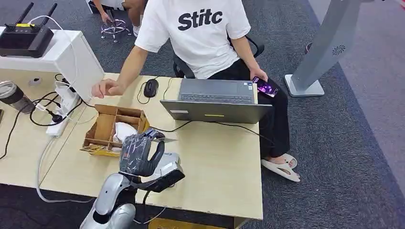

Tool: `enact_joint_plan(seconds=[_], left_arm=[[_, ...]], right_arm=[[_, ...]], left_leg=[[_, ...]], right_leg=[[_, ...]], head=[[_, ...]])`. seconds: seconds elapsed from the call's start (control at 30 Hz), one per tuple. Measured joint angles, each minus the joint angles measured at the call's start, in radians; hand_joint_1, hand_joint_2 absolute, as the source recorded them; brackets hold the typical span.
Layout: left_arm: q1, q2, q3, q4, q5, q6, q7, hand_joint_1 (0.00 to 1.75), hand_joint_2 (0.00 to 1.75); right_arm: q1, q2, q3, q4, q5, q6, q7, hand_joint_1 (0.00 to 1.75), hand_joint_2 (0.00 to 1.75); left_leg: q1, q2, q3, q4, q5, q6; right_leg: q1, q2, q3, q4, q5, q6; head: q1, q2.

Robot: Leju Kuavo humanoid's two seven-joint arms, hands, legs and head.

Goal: Pass the card to the sensor for recognition and then transmit it.

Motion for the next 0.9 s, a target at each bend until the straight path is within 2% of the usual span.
enact_joint_plan(seconds=[0.3, 0.47, 0.67, 0.9], left_arm=[[0.047, 0.042, -0.039, -0.06, -0.025, -0.031, 0.029, 1.75, 1.75], [0.074, 0.065, -0.045, -0.068, -0.083, -0.037, 0.094, 1.75, 1.75], [0.094, 0.083, -0.045, -0.047, -0.226, -0.022, 0.19, 1.75, 1.75], [0.103, 0.088, -0.044, -0.003, -0.273, -0.018, 0.217, 1.75, 1.75]], right_arm=[[0.003, 0.007, -0.016, 0.0, -0.006, 0.0, -0.004, 0.0, 1.75], [0.004, 0.01, -0.022, 0.0, -0.006, -0.003, -0.001, 0.0, 1.75], [0.004, 0.013, -0.032, 0.0, 0.003, -0.005, 0.006, 0.0, 1.75], [0.004, 0.014, -0.036, 0.0, 0.01, -0.005, 0.009, 0.0, 1.75]], left_leg=[[0.0, 0.0, 0.0, 0.0, 0.0, 0.0], [0.0, 0.0, 0.0, 0.0, 0.0, 0.0], [0.0, 0.0, 0.0, 0.0, 0.0, 0.0], [0.0, 0.0, 0.0, 0.0, 0.0, 0.0]], right_leg=[[0.0, 0.0, 0.001, 0.0, 0.0, 0.0], [0.0, 0.0, 0.0, 0.0, 0.0, 0.0], [0.0, 0.0, 0.0, 0.0, 0.0, 0.0], [0.0, 0.0, 0.0, 0.0, 0.0, 0.0]], head=[[0.0, 0.0], [0.0, 0.0], [0.0, 0.0], [0.0, 0.0]])
